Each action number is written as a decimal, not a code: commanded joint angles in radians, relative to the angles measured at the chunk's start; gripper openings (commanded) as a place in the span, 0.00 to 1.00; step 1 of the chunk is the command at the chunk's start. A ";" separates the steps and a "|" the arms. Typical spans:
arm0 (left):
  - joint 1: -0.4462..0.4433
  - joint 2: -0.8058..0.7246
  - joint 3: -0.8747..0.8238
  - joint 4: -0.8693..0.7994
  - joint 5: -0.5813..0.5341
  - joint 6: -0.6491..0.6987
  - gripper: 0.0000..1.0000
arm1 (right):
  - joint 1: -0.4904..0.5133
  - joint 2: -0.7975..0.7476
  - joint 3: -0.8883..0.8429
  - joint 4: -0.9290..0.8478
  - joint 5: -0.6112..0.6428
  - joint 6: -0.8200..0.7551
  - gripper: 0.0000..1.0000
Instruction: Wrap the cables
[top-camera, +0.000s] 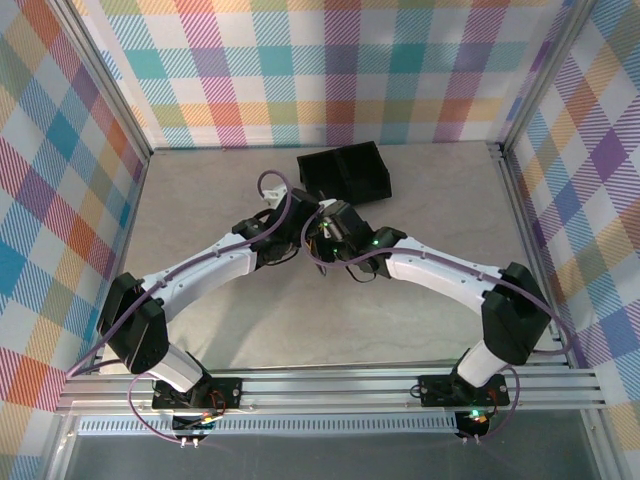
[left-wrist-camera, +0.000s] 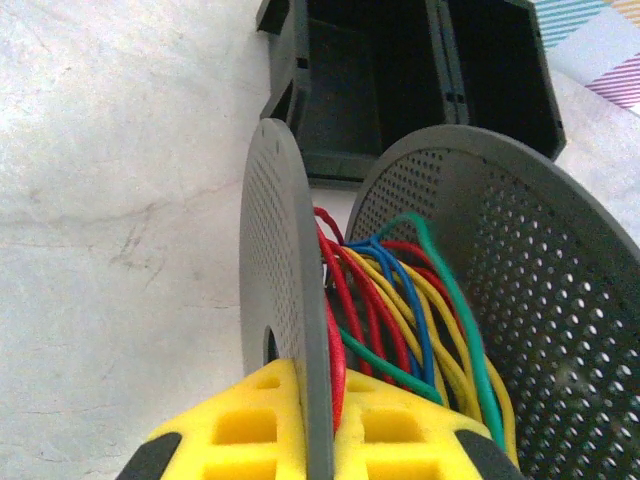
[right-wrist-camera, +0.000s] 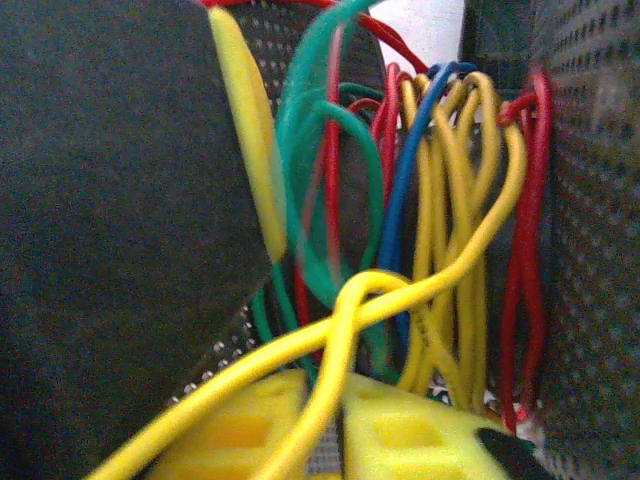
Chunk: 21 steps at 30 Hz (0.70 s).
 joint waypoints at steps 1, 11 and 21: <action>-0.035 -0.042 0.062 -0.069 0.011 -0.026 0.00 | -0.044 -0.084 -0.020 0.015 0.104 0.066 0.26; -0.006 0.012 0.110 -0.107 0.013 -0.019 0.00 | -0.016 -0.282 -0.132 0.007 0.007 0.074 0.44; 0.042 -0.012 0.107 -0.121 0.044 0.005 0.00 | -0.069 -0.399 -0.227 -0.053 -0.078 0.073 0.76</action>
